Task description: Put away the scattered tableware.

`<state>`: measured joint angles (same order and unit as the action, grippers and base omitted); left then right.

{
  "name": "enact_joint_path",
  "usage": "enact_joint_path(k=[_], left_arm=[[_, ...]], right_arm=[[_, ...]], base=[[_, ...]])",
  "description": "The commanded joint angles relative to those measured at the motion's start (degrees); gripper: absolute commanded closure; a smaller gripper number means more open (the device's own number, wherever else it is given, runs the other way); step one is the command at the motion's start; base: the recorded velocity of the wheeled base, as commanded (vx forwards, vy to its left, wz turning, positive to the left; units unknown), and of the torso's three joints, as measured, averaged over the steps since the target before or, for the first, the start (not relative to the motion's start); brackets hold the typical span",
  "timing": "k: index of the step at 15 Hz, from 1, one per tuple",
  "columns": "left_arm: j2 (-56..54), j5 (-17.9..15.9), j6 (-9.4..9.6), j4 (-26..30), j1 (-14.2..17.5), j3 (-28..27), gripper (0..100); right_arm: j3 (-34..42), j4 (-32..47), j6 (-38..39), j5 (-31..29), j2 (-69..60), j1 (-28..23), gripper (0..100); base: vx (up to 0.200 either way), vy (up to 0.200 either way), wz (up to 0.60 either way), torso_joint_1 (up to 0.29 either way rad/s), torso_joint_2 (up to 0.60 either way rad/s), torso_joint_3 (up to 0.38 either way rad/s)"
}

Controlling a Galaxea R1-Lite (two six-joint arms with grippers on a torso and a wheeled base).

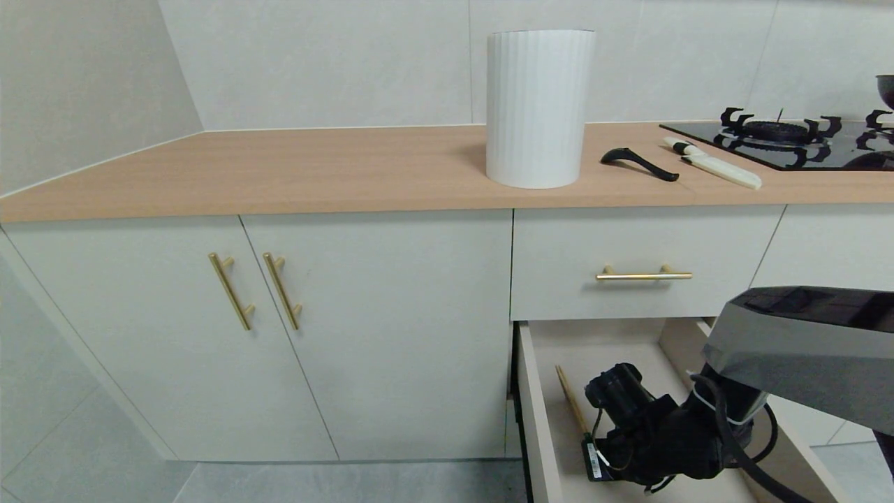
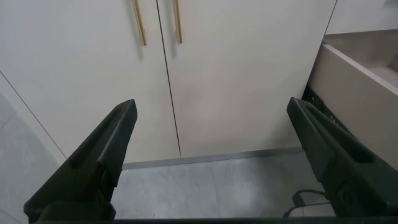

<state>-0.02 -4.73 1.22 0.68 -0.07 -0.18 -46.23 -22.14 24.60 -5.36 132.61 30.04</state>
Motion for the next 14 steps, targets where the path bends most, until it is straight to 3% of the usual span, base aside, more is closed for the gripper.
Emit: enact_joint_path(k=[1, 2, 12, 14], left_arm=[[0.02, -0.02, 0.01, 0.02, 0.07, 0.01, 0], [0.02, -0.02, 0.01, 0.02, 0.07, 0.01, 0], [0.02, -0.02, 0.01, 0.02, -0.01, 0.01, 0], [0.02, -0.02, 0.01, 0.02, -0.01, 0.01, 0]], right_arm=[[0.00, -0.01, 0.01, 0.00, -0.07, 0.02, 100], [0.00, -0.01, 0.01, 0.00, -0.07, 0.02, 0], [0.79, 0.34, 0.01, -0.44, -1.56, 0.02, 0], [3.07, 0.34, -0.08, -6.24, -8.42, -0.33, 0]], base=[[0.000, 0.000, 0.00, 0.000, 0.00, 0.000], [0.000, 0.000, 0.00, 0.000, 0.00, 0.000], [0.000, 0.000, 0.00, 0.000, 0.00, 0.000], [0.000, 0.000, 0.00, 0.000, 0.00, 0.000]])
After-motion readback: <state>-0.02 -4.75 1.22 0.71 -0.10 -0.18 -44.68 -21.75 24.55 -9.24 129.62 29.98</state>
